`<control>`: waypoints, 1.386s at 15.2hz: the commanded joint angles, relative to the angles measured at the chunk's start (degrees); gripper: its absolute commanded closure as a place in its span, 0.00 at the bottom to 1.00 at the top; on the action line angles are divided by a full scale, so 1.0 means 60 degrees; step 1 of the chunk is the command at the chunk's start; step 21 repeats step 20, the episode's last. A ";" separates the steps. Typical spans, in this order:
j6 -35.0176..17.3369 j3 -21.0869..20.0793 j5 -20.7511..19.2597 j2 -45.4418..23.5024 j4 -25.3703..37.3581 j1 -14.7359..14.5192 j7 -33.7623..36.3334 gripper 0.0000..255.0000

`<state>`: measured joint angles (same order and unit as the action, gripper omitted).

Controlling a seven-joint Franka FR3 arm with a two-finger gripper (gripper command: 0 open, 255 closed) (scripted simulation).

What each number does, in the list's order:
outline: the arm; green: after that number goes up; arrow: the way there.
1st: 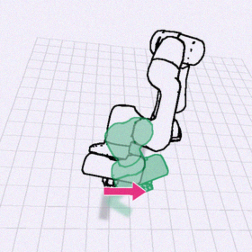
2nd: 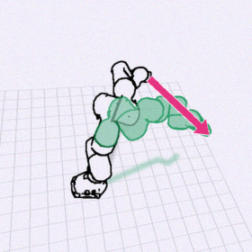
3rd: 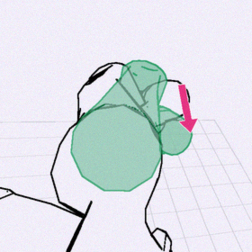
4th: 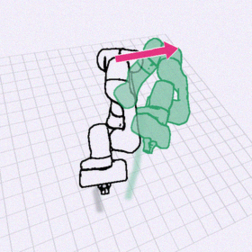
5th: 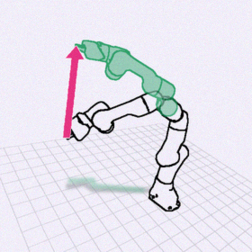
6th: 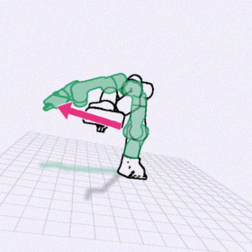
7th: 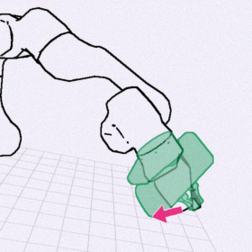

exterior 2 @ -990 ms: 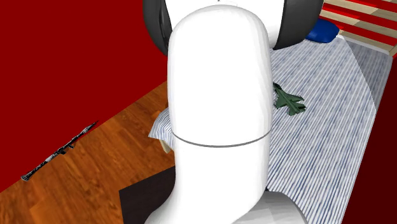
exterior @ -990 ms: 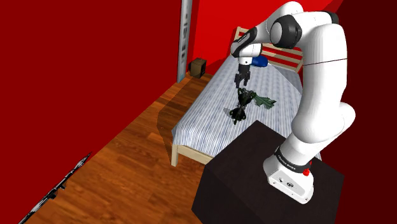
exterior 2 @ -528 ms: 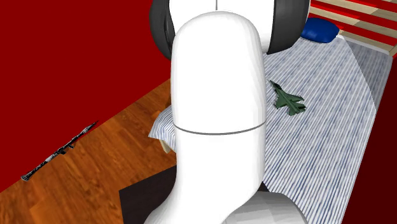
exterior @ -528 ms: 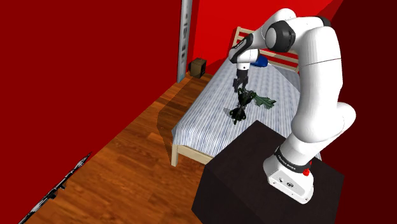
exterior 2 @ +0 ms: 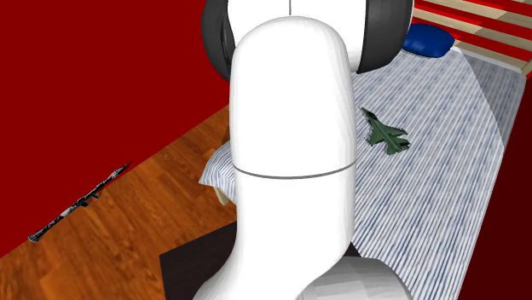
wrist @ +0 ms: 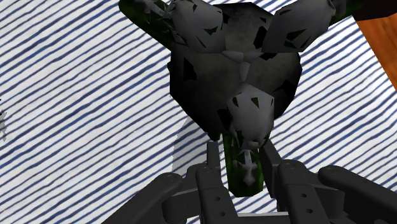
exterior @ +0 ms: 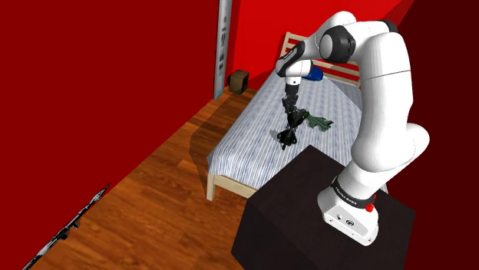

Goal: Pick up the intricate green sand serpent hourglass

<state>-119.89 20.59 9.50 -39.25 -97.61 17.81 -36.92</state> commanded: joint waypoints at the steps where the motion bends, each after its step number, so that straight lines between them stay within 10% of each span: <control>1: -0.0001 0.0002 -0.0003 -0.0016 0.0002 0.0006 -0.0001 1.00; 21: 0.1339 0.0299 -0.0408 0.1220 0.0149 -0.0211 0.0129 1.00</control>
